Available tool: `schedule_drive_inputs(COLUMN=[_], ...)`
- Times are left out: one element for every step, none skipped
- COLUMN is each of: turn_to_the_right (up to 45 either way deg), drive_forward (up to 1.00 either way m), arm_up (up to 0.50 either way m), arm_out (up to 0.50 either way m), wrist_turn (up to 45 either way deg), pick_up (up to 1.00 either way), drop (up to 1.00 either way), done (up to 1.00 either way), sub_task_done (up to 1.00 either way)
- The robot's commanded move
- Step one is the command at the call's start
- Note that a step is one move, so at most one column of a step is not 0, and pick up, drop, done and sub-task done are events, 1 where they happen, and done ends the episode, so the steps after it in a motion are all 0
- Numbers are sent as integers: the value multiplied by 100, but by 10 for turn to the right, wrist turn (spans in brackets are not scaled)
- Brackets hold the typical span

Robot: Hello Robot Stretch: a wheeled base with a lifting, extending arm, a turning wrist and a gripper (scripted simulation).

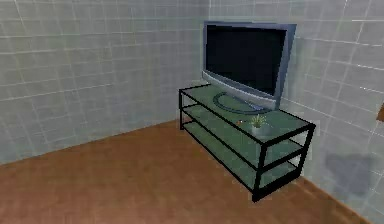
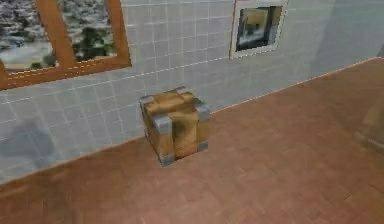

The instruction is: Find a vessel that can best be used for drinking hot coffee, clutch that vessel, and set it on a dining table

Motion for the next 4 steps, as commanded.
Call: schedule_drive_inputs(turn_to_the_right=[450, 120, 30, 0], drive_forward=[0, 0, 0, 15], arm_up=[0, 0, 0, 0], arm_out=[0, 0, 0, 0], wrist_turn=[0, 0, 0, 0], pick_up=[0, 0, 0, 0], drop=[0, 0, 0, 0], done=[0, 0, 0, 0], sub_task_done=[0, 0, 0, 0])
